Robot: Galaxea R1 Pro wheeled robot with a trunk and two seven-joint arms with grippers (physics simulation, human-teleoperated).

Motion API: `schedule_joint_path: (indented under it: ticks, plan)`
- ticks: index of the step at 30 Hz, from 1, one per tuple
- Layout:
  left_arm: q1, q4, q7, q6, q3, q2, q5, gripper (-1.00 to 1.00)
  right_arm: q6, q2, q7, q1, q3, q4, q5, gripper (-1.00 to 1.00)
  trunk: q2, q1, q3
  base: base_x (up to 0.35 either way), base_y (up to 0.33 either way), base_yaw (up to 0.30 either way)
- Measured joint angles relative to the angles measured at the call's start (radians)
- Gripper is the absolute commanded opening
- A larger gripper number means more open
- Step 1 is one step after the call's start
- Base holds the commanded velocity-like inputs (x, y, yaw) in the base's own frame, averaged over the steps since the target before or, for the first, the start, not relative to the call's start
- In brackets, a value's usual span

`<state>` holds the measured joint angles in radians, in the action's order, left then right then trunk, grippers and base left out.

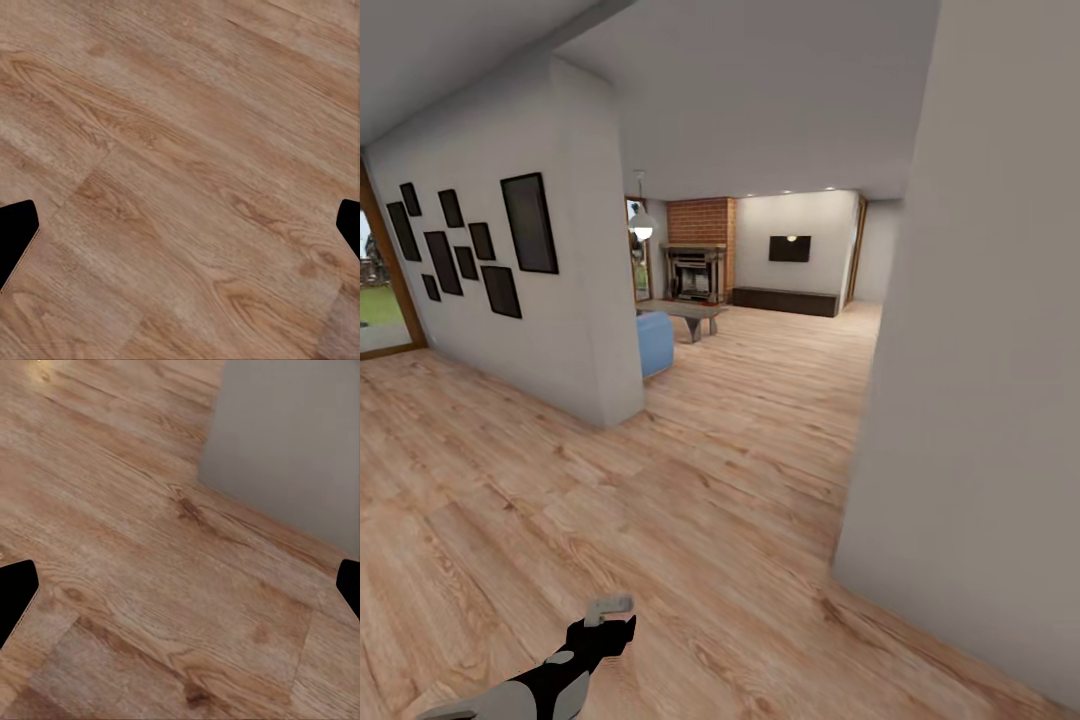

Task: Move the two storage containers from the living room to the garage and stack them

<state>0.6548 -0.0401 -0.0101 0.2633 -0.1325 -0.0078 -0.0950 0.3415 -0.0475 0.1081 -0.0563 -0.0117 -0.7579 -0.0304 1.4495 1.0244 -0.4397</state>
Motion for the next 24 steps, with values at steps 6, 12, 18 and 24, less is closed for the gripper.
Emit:
schedule_joint_path:
  ticks: [6,12,18,24]
  plan:
    - [0.000,0.001,0.000,0.000,0.000,0.000,0.000,1.00,0.000,0.000,0.000,0.000,-0.001,0.000,0.000,1.00,0.000,0.000,0.000,0.322,0.130,0.000]
    - [0.000,0.001,0.000,0.000,0.000,0.000,-0.001,1.00,0.000,0.000,0.000,0.000,0.000,0.000,0.000,1.00,0.000,0.000,0.000,0.322,0.118,0.000]
    - [0.000,0.000,0.000,-0.001,0.000,0.000,-0.001,1.00,0.000,0.000,0.000,0.000,0.000,0.000,0.000,1.00,0.000,0.000,0.000,0.322,0.117,0.000]
    - [0.000,0.000,0.000,-0.002,0.000,-0.001,-0.001,1.00,0.000,0.000,0.000,0.000,-0.001,0.000,0.000,1.00,0.000,0.000,0.000,0.322,0.101,0.000]
